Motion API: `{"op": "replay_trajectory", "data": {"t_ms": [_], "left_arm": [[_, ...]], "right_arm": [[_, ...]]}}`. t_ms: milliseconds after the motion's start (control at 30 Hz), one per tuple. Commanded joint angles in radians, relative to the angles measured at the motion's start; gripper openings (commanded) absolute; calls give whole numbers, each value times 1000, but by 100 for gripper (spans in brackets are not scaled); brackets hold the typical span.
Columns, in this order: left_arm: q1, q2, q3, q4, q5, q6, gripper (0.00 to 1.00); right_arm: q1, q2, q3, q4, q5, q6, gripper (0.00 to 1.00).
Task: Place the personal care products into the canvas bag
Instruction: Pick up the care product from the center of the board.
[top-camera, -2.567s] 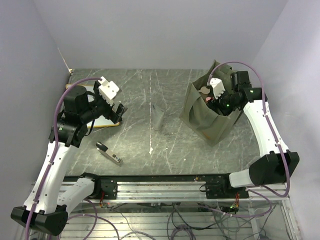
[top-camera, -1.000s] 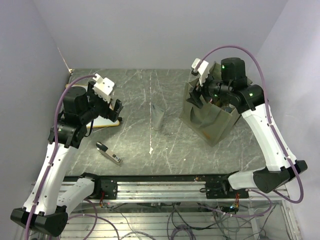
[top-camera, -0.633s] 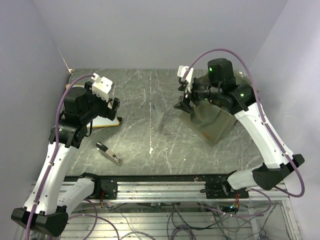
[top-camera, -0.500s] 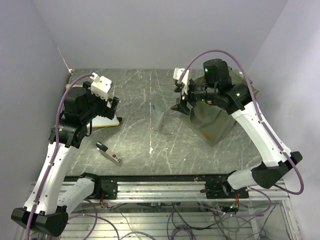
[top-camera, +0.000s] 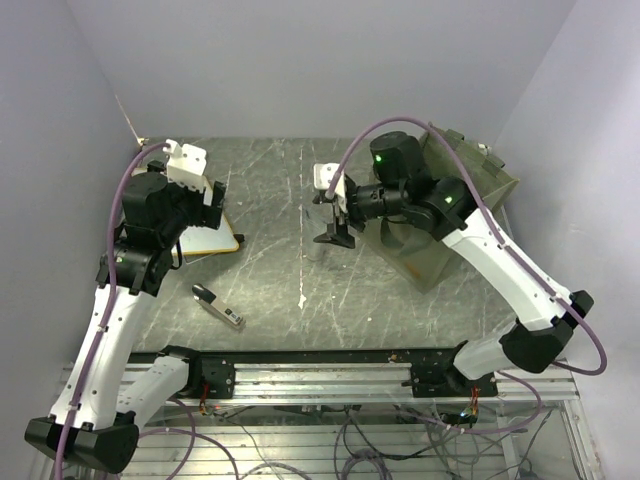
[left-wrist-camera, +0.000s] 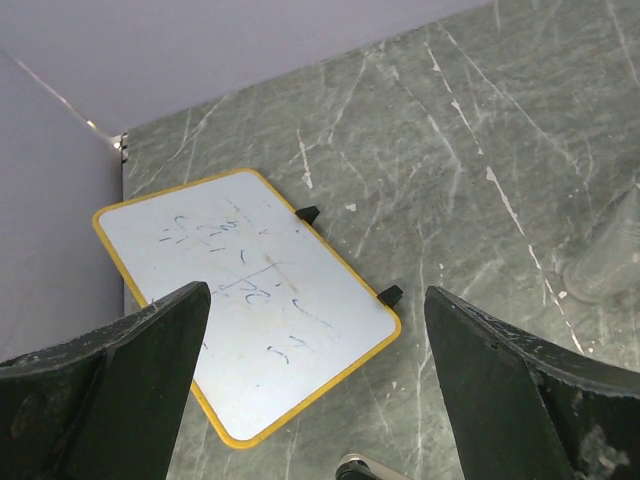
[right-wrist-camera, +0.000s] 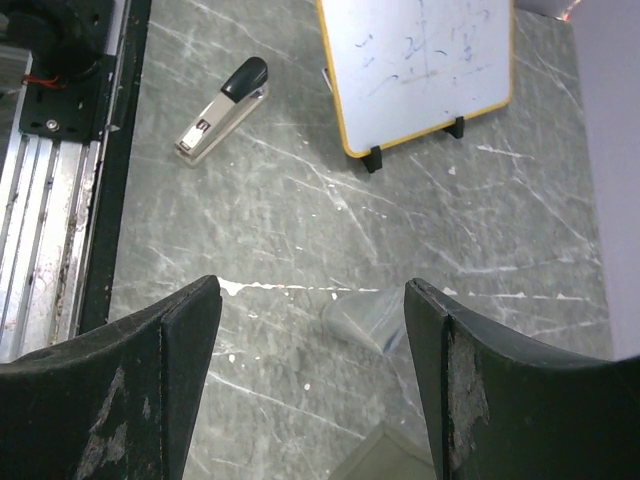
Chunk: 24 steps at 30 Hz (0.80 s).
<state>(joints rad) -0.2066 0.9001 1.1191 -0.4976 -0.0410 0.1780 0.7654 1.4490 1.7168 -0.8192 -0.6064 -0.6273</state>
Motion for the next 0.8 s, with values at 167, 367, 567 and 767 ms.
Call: {"op": "replay_trajectory", "data": {"t_ms": [167, 367, 567, 767], "left_arm": [[52, -40, 1, 49, -55, -46, 99], [82, -43, 7, 39, -21, -62, 99], [88, -50, 2, 42, 20, -52, 99], [97, -64, -18, 48, 66, -44, 99]], "right_arm": [[71, 50, -88, 45, 23, -47, 74], [89, 77, -165, 74, 83, -41, 74], [89, 105, -172, 163, 243, 47, 74], [73, 140, -150, 209, 395, 110, 74]]}}
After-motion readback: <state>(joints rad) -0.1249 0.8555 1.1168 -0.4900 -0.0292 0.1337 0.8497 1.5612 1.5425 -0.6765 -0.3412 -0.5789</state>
